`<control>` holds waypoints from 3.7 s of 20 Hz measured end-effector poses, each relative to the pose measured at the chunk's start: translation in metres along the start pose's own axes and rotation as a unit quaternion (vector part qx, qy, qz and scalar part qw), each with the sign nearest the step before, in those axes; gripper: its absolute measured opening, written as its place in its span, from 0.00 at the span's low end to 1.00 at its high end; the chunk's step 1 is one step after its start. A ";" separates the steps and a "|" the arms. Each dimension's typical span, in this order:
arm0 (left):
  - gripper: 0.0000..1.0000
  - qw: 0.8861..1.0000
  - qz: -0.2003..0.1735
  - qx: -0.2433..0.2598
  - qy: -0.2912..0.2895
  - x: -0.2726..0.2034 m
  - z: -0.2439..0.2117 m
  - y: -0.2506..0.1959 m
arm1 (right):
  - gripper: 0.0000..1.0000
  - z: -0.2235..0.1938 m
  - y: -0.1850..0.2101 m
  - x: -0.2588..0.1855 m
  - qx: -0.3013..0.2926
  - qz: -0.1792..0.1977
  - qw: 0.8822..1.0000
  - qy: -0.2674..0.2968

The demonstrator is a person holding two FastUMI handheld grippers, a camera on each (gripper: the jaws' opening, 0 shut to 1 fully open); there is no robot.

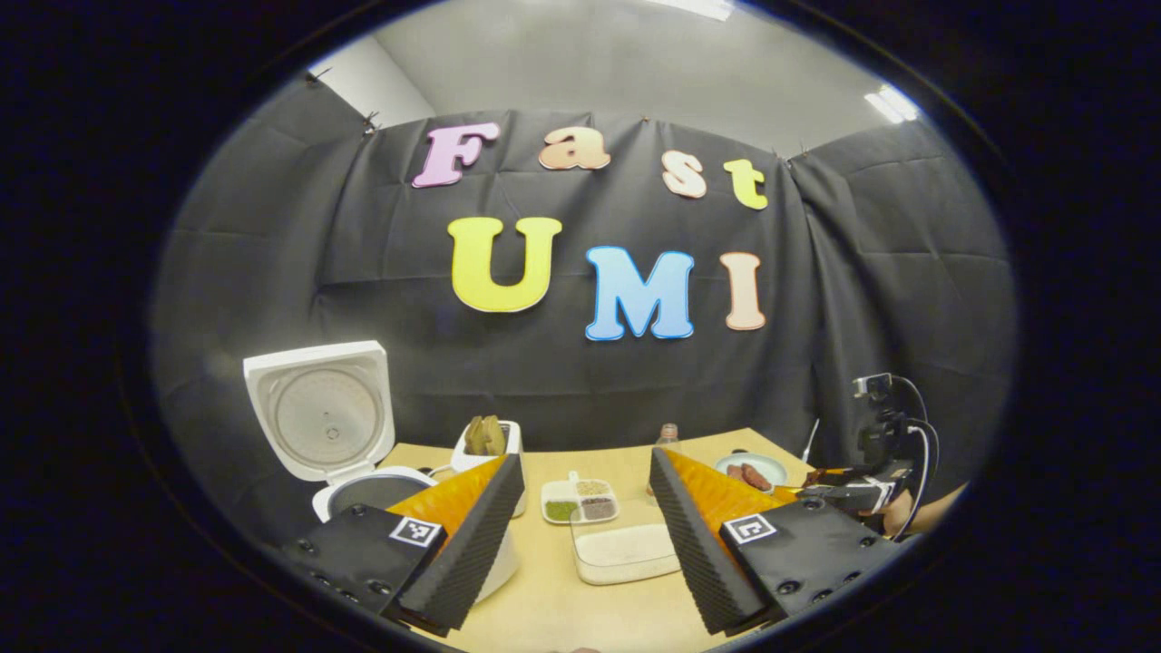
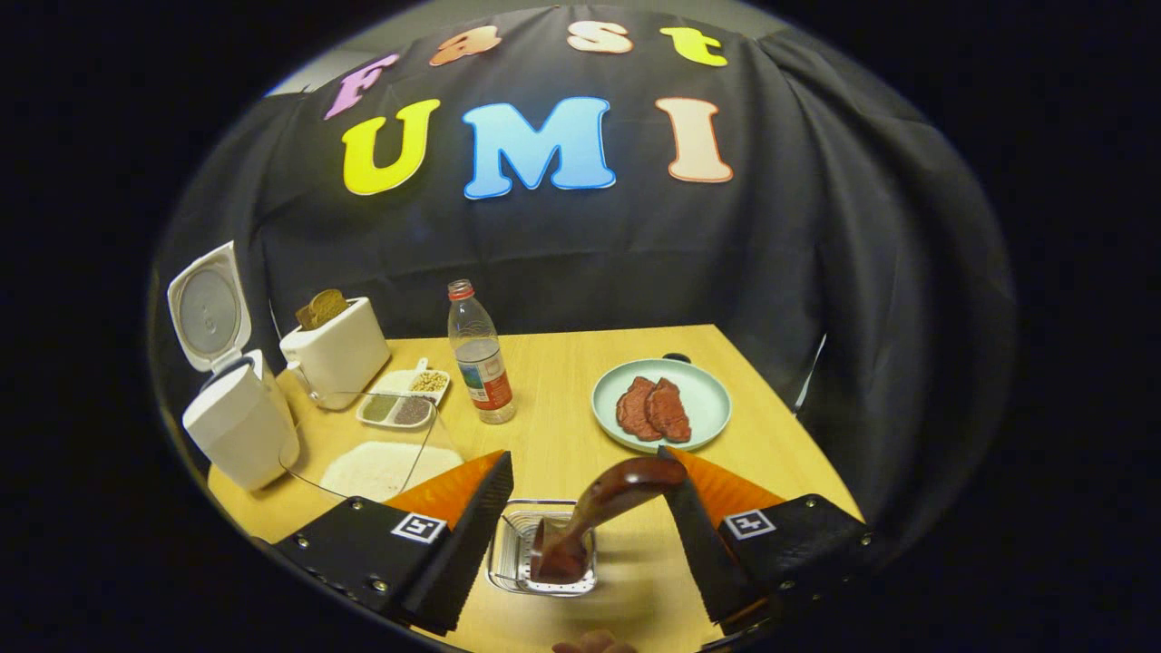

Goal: Close the left gripper, press the button to open the rice cooker; take a wooden spoon from the chopstick holder with the right hand, scoop a spoonful of rice and pour it into the rice cooker, then put the wooden spoon back into the chopstick holder.

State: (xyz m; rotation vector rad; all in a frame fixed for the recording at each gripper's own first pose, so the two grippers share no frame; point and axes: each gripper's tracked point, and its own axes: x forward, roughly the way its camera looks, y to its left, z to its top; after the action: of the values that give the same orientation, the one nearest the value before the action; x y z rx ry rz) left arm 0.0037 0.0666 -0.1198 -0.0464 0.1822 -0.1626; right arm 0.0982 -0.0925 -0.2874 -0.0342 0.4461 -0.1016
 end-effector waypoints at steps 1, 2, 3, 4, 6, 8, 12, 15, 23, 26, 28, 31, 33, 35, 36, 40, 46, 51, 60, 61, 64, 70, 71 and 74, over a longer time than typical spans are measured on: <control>0.97 1.000 -0.007 -0.001 -0.002 0.003 0.001 -0.006 | 0.98 0.008 -0.004 -0.011 -0.005 -0.005 1.000 -0.010; 0.96 1.000 -0.015 -0.002 -0.005 0.004 0.002 -0.010 | 0.98 0.018 -0.008 -0.020 -0.011 -0.014 1.000 -0.025; 0.96 1.000 -0.022 -0.002 -0.007 0.006 0.004 -0.015 | 0.98 0.029 -0.011 -0.031 -0.012 -0.020 0.999 -0.042; 0.97 1.000 -0.027 -0.003 -0.009 0.009 0.006 -0.018 | 0.98 0.043 -0.010 -0.043 -0.007 -0.019 0.998 -0.059; 0.97 0.999 -0.034 -0.003 -0.012 0.012 0.010 -0.019 | 0.98 0.068 -0.003 -0.067 0.003 -0.015 0.996 -0.086; 0.97 0.999 -0.031 0.000 -0.018 0.014 0.021 -0.013 | 0.98 0.095 0.006 -0.084 0.006 -0.011 0.994 -0.110; 0.97 0.999 -0.017 -0.013 -0.029 0.014 0.044 0.018 | 0.98 0.140 0.027 -0.103 0.022 0.007 0.989 -0.144; 0.96 0.999 0.024 -0.015 -0.040 0.013 0.063 0.063 | 0.97 0.166 0.043 -0.112 0.032 0.025 0.985 -0.166; 0.97 0.989 0.129 -0.039 -0.055 0.018 0.118 0.201 | 0.97 0.193 0.072 -0.111 0.030 0.057 0.980 -0.188; 0.96 0.986 0.150 -0.043 -0.056 0.026 0.126 0.234 | 0.97 0.190 0.077 -0.106 0.038 0.064 0.981 -0.178; 0.96 0.983 0.174 -0.027 -0.061 0.033 0.134 0.257 | 0.97 0.189 0.078 -0.101 0.037 0.063 0.982 -0.174; 0.96 0.979 0.193 -0.013 -0.062 0.052 0.145 0.286 | 0.98 0.187 0.076 -0.093 0.034 0.059 0.984 -0.166; 0.96 0.976 0.206 -0.029 -0.060 0.068 0.147 0.308 | 0.98 0.186 0.076 -0.088 0.032 0.054 0.985 -0.163; 0.96 0.969 0.233 -0.059 -0.051 0.084 0.139 0.337 | 0.98 0.187 0.072 -0.083 0.033 0.043 0.985 -0.166; 0.97 0.964 0.252 -0.063 -0.051 0.087 0.137 0.353 | 0.98 0.188 0.071 -0.081 0.034 0.040 0.985 -0.166; 0.97 0.956 0.285 -0.066 -0.038 0.122 0.124 0.397 | 0.98 0.188 0.072 -0.072 0.032 0.029 0.986 -0.161; 0.97 0.943 0.320 -0.085 0.011 0.166 0.085 0.454 | 0.98 0.183 0.074 -0.065 0.019 0.017 0.988 -0.150; 0.98 0.932 0.348 -0.080 0.056 0.179 0.052 0.469 | 0.98 0.180 0.082 -0.068 0.013 0.023 0.988 -0.152; 0.96 0.938 0.333 -0.077 0.062 0.165 0.049 0.421 | 0.98 0.177 0.087 -0.078 0.030 0.040 0.987 -0.152; 0.96 0.939 0.330 -0.075 0.059 0.161 0.045 0.409 | 0.98 0.181 0.089 -0.082 0.031 0.043 0.986 -0.159; 0.96 0.942 0.325 -0.062 0.047 0.150 0.031 0.376 | 0.98 0.191 0.088 -0.095 0.034 0.044 0.983 -0.177; 0.95 0.946 0.304 -0.094 0.064 0.132 -0.029 0.323 | 0.98 0.188 0.090 -0.104 0.024 0.049 0.983 -0.173; 0.95 0.947 0.296 -0.104 0.072 0.133 -0.044 0.314 | 0.98 0.187 0.092 -0.105 0.023 0.052 0.983 -0.172; 0.97 0.950 0.280 -0.098 0.092 0.134 -0.081 0.292 | 0.98 0.184 0.098 -0.105 0.017 0.059 0.984 -0.165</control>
State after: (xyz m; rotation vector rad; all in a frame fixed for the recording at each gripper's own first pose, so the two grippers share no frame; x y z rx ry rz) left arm 0.1646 0.3294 -0.2411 -0.1746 0.3900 0.4221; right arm 0.0925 0.0181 -0.0822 0.0096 0.1147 0.0135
